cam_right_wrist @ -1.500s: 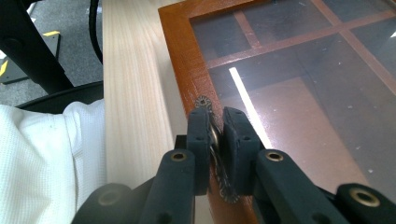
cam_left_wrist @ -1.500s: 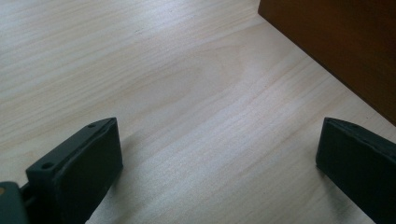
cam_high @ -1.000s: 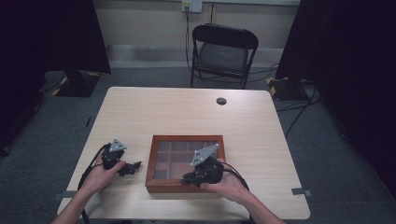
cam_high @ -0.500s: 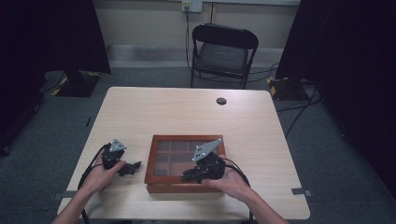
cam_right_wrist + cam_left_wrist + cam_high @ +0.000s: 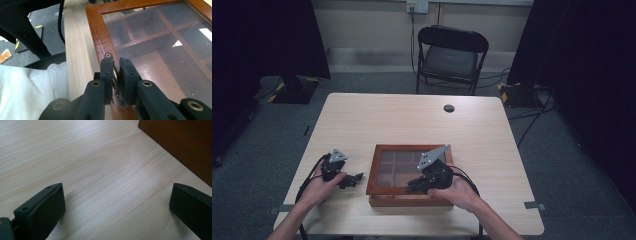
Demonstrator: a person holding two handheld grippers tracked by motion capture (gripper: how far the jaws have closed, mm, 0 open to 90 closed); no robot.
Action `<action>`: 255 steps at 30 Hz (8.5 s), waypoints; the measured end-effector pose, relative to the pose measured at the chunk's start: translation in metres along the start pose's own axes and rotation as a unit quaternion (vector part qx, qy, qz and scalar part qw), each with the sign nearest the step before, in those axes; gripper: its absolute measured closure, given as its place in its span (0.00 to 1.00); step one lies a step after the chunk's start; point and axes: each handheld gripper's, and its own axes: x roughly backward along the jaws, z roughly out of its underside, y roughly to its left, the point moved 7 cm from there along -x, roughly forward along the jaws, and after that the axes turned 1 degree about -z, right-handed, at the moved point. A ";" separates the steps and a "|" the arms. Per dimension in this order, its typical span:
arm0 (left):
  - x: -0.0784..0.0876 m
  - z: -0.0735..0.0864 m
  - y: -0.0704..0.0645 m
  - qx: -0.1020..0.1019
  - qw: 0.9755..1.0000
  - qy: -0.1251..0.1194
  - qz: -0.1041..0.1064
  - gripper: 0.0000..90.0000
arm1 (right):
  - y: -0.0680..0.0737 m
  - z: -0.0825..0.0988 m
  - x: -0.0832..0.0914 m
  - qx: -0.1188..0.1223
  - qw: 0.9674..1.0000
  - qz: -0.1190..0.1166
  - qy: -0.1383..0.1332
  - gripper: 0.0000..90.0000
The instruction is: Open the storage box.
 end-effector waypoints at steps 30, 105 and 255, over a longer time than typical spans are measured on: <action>0.000 0.000 0.000 0.000 1.000 0.000 0.000 0.00 | -0.002 -0.009 0.008 -0.012 1.000 -0.010 -0.012 0.91; 0.000 0.000 0.000 0.002 1.000 -0.001 0.001 0.00 | -0.016 -0.051 0.042 0.004 0.998 0.015 -0.062 0.92; 0.000 0.000 0.000 0.000 1.000 0.000 0.002 0.00 | -0.043 -0.087 0.068 0.014 0.992 0.068 -0.103 0.90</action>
